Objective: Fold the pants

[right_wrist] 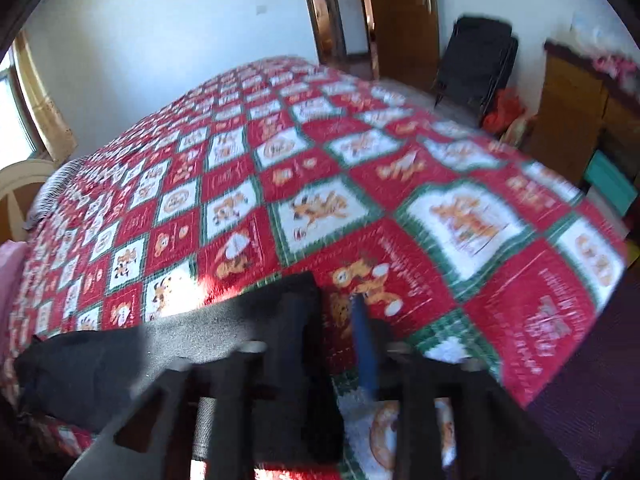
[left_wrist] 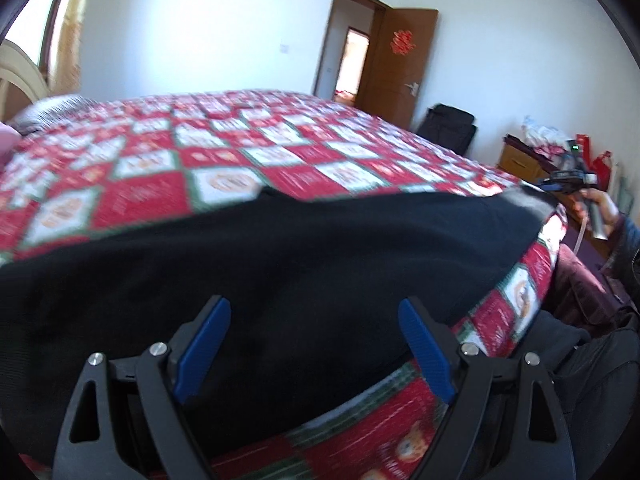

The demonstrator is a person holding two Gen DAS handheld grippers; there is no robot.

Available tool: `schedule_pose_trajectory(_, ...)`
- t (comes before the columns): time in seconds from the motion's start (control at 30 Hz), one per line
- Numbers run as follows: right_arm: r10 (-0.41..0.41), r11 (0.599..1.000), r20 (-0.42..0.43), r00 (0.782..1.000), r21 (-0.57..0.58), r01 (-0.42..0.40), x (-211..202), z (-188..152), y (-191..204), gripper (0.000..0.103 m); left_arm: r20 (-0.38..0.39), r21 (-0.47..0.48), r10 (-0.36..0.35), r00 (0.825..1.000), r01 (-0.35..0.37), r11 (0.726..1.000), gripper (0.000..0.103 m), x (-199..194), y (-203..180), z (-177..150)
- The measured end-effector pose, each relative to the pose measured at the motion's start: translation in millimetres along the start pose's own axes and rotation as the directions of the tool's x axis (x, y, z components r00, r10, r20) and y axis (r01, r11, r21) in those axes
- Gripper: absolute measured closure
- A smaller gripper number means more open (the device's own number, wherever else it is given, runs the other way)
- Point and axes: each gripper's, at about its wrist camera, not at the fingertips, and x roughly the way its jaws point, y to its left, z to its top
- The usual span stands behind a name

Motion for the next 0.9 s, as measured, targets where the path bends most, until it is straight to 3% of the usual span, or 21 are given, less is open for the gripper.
schedule_pose_trajectory(0.07,0.048,0.996,0.032,0.998,-0.076,-0.045,-15,0,32,0.049,0.032,-0.022,0.041,0.999,-0.04,0.999,0.009,-14,12,3)
schedule_pose_trajectory(0.17,0.219,0.954,0.023,0.975,-0.215,-0.209,-27,-8,101,0.049,0.057,-0.06,0.133,0.989,-0.13,0.99,0.007,-27,31,4)
schedule_pose_trajectory(0.27,0.399,0.823,-0.088,0.913,-0.404,-0.398,-27,-37,201,0.049,0.05,-0.142,0.181,0.982,-0.173,0.975,0.007,-29,53,-1)
schedule_pose_trajectory(0.33,0.488,0.68,-0.203,0.849,-0.521,-0.516,-25,-70,275,0.049,0.049,-0.173,0.194,0.98,-0.183,0.968,0.007,-28,58,-4)
schedule_pose_trajectory(0.37,0.513,0.604,-0.262,0.817,-0.567,-0.561,-23,-89,311,0.049,0.038,-0.18,0.206,0.978,-0.196,0.964,0.007,-26,61,-5)
schedule_pose_trajectory(0.47,0.539,0.444,-0.365,0.759,-0.642,-0.625,-24,-139,386,0.049,0.023,-0.177,0.238,0.971,-0.23,0.957,0.007,-23,62,-8)
schedule_pose_trajectory(0.57,0.538,0.298,-0.435,0.722,-0.703,-0.646,-26,-181,444,0.049,0.021,-0.192,0.246,0.969,-0.238,0.952,0.007,-24,65,-8)
schedule_pose_trajectory(0.67,0.513,0.238,-0.455,0.728,-0.739,-0.63,-23,-204,467,0.049,0.03,-0.207,0.248,0.968,-0.237,0.949,0.007,-28,68,-7)
schedule_pose_trajectory(0.73,0.479,0.2,-0.458,0.749,-0.774,-0.601,-18,-218,472,0.051,0.03,-0.212,0.247,0.969,-0.235,0.948,0.007,-29,70,-8)
schedule_pose_trajectory(0.83,0.414,0.202,-0.405,0.815,-0.832,-0.517,-4,-234,476,0.077,0.027,-0.228,0.242,0.97,-0.23,0.946,0.007,-27,73,-10)
schedule_pose_trajectory(0.9,0.426,0.205,-0.407,0.808,-0.826,-0.525,-2,-236,474,0.09,0.021,-0.234,0.238,0.971,-0.227,0.945,0.007,-26,75,-13)
